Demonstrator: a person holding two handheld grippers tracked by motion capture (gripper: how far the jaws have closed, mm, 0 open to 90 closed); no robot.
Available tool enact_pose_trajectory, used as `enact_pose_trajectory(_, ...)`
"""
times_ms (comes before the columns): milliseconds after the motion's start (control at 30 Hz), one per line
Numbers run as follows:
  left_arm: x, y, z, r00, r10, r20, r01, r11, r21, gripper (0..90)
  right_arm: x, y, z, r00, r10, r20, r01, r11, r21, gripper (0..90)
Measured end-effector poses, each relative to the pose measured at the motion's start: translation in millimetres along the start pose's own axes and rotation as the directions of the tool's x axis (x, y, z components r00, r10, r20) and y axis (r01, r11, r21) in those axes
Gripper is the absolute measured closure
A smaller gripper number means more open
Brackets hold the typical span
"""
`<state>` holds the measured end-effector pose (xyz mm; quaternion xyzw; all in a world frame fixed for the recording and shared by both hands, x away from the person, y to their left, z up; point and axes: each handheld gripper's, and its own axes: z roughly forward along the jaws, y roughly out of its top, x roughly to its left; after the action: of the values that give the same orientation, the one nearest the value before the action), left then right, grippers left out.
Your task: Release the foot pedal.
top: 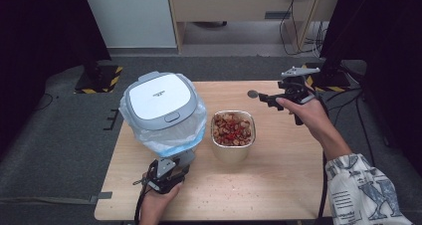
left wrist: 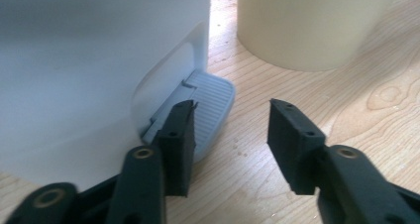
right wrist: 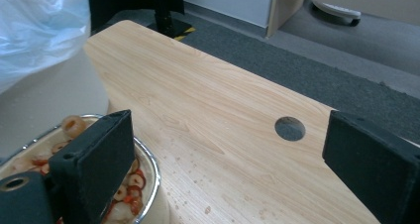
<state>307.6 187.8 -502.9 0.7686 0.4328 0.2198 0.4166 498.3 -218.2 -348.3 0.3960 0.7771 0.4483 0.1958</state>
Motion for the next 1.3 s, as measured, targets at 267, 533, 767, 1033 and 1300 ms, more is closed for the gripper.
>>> enact_pose_trajectory(267, 8.2, -1.3, 1.0, 0.9995, 0.015, 0.028, -0.017, 0.9981, 0.06, 37.5, -7.0, -9.7, -1.4, 0.9995, 0.022, 0.025, -0.022, 1.0, 0.0, 6.1)
enact_pose_trajectory(533, 16.2, -5.6, -8.1, 0.9997, 0.001, 0.025, -0.002, 0.9979, 0.065, 32.2, -15.1, -19.9, -7.5, 0.9974, 0.052, 0.05, -0.052, 0.999, -0.008, 5.6)
enact_pose_trajectory(767, 31.1, -11.2, -15.1, 0.9995, -0.029, 0.007, 0.029, 0.9979, 0.058, 27.5, -22.8, -25.3, -13.7, 0.9951, 0.072, 0.069, -0.07, 0.997, -0.022, 5.6)
enact_pose_trajectory(1033, 50.7, -17.6, -24.3, 0.9968, -0.072, -0.034, 0.074, 0.9952, 0.065, 22.2, -25.4, -39.2, -19.0, 0.9912, 0.087, 0.1, -0.085, 0.996, -0.026, 5.2)
enact_pose_trajectory(1300, 62.4, -20.3, -25.7, 0.9943, -0.079, -0.072, 0.084, 0.9943, 0.066, 19.6, -20.8, -67.5, -26.4, 0.9877, 0.093, 0.126, -0.091, 0.996, -0.017, 5.5)
